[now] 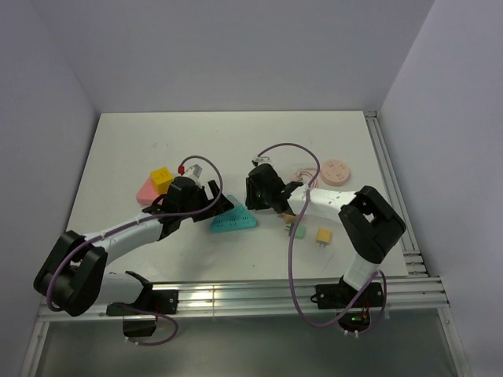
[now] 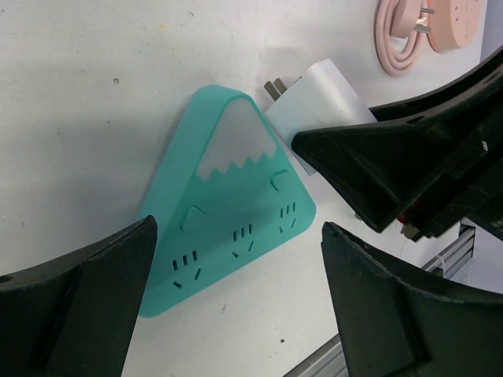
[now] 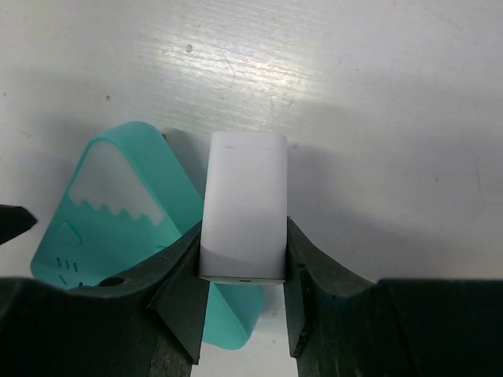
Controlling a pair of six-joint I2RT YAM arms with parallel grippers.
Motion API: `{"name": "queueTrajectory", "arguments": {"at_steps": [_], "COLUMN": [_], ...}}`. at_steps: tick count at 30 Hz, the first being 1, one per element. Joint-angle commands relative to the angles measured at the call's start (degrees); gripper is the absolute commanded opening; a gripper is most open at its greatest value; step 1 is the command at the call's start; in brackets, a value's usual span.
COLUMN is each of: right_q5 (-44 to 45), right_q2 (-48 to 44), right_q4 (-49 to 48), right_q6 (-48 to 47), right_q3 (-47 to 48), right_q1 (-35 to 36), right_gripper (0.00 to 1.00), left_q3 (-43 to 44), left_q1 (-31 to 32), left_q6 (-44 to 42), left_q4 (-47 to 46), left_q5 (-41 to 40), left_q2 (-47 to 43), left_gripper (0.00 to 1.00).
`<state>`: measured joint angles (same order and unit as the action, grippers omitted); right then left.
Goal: Insert the plug
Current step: Adjust the socket at the center of the board.
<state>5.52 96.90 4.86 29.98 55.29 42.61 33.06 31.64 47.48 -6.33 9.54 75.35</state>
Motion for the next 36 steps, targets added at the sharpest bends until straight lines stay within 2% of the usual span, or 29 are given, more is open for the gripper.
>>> {"name": "queueTrajectory", "arguments": {"at_steps": [1, 6, 14, 19, 23, 31, 36], "right_q5": [2.92, 3.45, 3.89, 0.29, -1.48, -5.25, -8.23], "right_q2": [-3.56, -5.23, -13.31, -19.29, -19.73, -26.93, -26.94], "right_q4": [0.76, 5.50, 11.21, 14.82, 18.95, 16.76, 19.13], "right_q6": [-1.94, -2.82, -4.83, -6.51, -8.00, -9.94, -11.34], "right_q3": [2.89, 3.43, 1.84, 0.43, 0.53, -5.54, -5.71], "right_q1": [-0.33, -0.60, -0.69, -0.69, -0.25, 0.54, 0.54], "right_gripper": [0.00, 0.00, 0.00, 0.00, 0.00, 0.00, 0.00], "left_q3": [-0.19, -0.01, -0.19, -0.28, 0.34, 1.57, 1.05], "left_q1": [0.27, -0.26, -3.16, -4.92, -5.53, -6.06, -6.15], "left_q6": [-0.37, -1.34, -3.45, -4.59, -5.29, -7.40, -7.06], "left_q4": [1.58, 2.90, 4.30, 4.48, 4.48, 4.83, 2.20], "left_q5": [-1.19, -0.14, 2.76, 3.82, 5.04, 6.63, 6.98], "left_q2": [-3.98, -5.48, -7.50, -8.03, -8.20, -6.18, -4.87], "left_gripper": [0.92, 0.93, 0.94, 0.94, 0.95, 0.94, 0.94]}}
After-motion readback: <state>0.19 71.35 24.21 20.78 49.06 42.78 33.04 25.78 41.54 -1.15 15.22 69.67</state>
